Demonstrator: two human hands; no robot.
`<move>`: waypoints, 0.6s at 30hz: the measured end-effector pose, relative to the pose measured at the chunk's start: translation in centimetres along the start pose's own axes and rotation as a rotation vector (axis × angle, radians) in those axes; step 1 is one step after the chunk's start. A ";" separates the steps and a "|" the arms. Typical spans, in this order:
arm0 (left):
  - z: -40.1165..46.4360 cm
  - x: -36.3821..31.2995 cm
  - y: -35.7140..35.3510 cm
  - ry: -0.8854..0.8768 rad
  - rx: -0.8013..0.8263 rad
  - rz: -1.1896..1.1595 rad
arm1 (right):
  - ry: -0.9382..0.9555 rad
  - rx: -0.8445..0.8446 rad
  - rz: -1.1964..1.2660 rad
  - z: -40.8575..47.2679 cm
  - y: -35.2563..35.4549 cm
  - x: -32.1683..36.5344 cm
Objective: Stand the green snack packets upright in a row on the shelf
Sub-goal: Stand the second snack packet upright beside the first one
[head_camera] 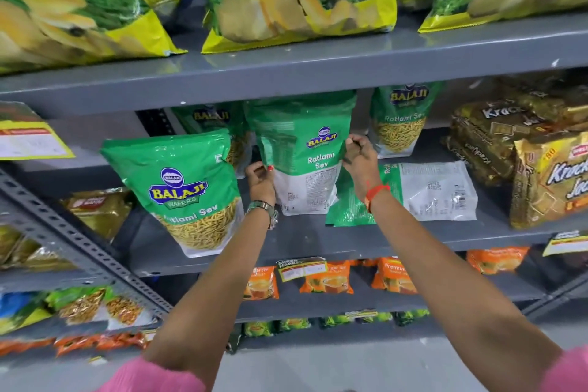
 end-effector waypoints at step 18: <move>-4.0 -0.8 -4.4 -0.137 0.452 0.235 | 0.053 0.139 -0.331 -2.2 -2.6 -1.6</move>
Point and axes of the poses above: each hand's wrist, its own z-axis towards the middle knuckle, its own y-axis out of the back of the hand, x = y × z, the point moved 9 cm from there along z, towards the middle knuckle, and after that the axes turned 15 degrees about -z, right-handed, at the moved point
